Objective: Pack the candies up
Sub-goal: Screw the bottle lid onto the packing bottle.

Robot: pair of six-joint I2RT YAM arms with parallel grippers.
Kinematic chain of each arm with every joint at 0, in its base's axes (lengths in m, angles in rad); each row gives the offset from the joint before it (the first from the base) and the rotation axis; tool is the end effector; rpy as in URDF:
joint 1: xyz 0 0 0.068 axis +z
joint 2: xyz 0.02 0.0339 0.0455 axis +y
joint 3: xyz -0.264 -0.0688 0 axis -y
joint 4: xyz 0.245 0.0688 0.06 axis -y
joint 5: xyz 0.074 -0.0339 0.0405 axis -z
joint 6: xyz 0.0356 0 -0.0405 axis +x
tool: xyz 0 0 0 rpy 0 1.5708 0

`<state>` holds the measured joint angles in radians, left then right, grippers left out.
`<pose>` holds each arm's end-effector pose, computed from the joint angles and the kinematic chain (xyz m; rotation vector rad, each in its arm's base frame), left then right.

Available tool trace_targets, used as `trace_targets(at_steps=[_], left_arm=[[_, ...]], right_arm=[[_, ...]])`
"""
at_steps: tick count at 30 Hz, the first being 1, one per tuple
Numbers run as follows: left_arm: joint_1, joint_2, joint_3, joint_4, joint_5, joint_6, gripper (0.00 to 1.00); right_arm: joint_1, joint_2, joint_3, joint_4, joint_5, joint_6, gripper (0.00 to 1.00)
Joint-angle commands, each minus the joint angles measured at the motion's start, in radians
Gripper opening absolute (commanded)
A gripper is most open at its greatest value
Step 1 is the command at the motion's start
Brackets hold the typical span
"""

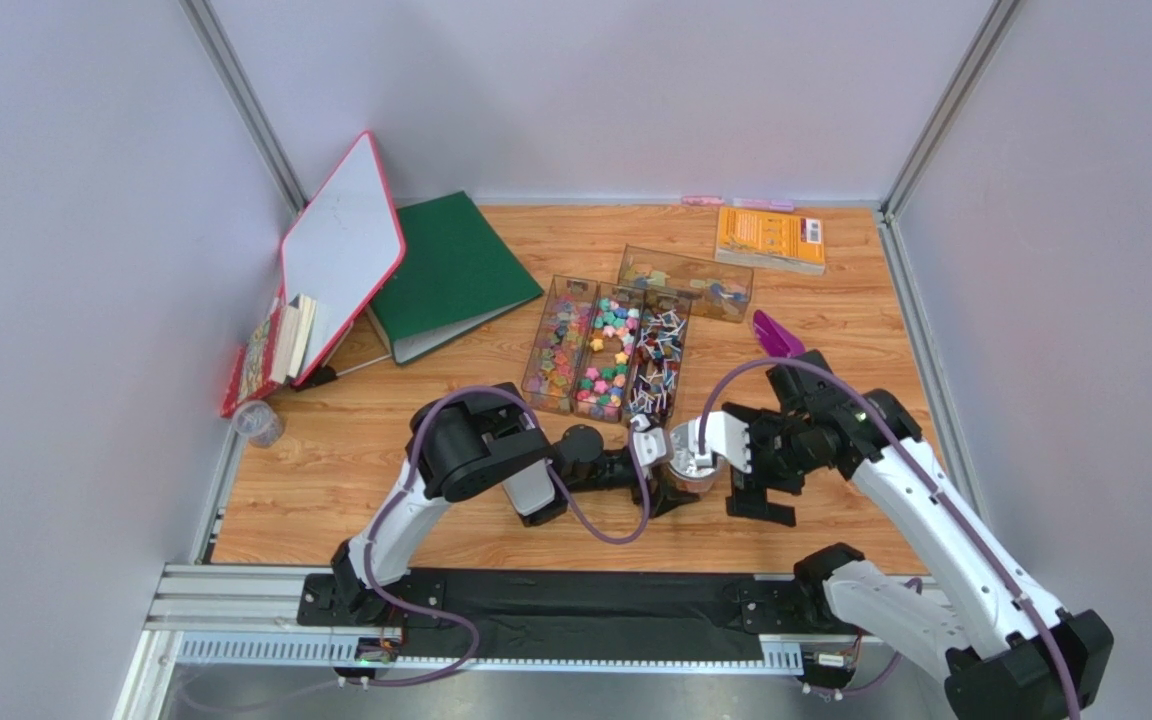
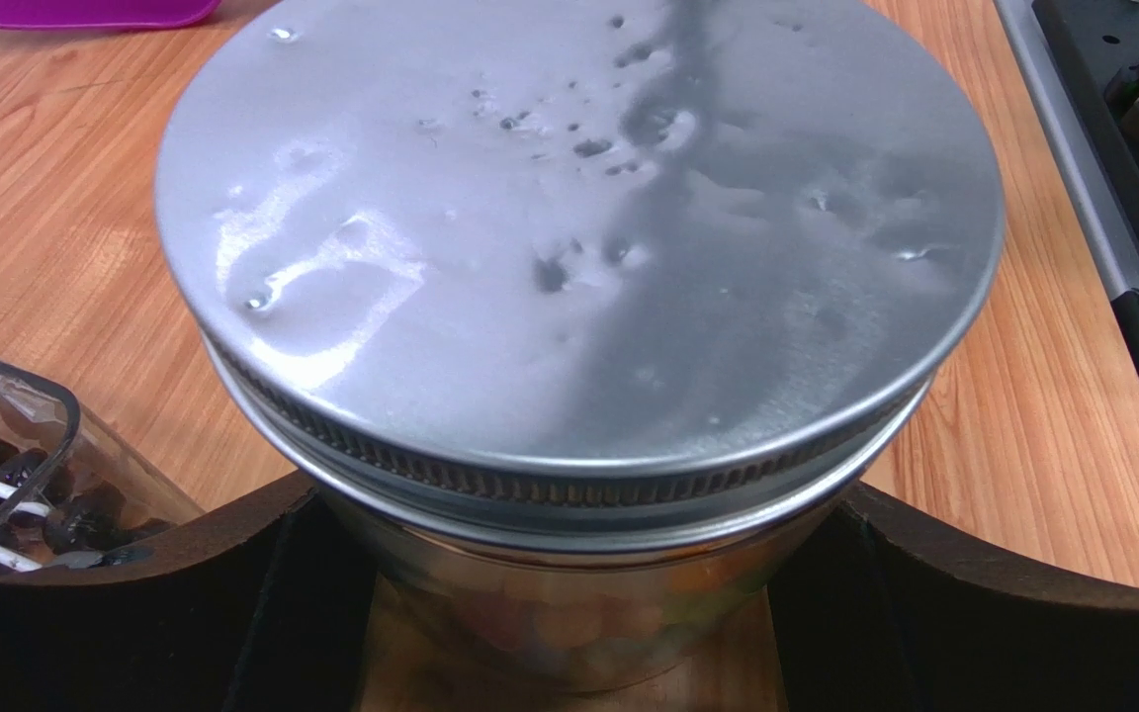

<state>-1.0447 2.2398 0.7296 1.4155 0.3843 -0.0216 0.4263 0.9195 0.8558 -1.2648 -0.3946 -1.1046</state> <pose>0.1717 -0.3223 0.0696 1.1321 1.3810 -1.1075 0.1163 0.0678 0.2640 -1.9578 1.9407 0.4079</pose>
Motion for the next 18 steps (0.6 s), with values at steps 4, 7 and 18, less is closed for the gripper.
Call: trace_targets(at_steps=[4, 7, 18], left_arm=[[-0.008, 0.076, -0.032, -0.237, -0.002, 0.114, 0.0], [-0.012, 0.075, -0.036, -0.24, 0.002, 0.121, 0.0], [-0.015, 0.066, -0.039, -0.237, -0.013, 0.132, 0.0]], right_arm=[[-0.06, 0.214, 0.156, 0.174, -0.093, -0.185, 1.0], [-0.06, 0.294, 0.206, 0.154, -0.145, -0.303, 1.0], [-0.032, 0.495, 0.316, -0.096, -0.205, -0.457, 1.0]])
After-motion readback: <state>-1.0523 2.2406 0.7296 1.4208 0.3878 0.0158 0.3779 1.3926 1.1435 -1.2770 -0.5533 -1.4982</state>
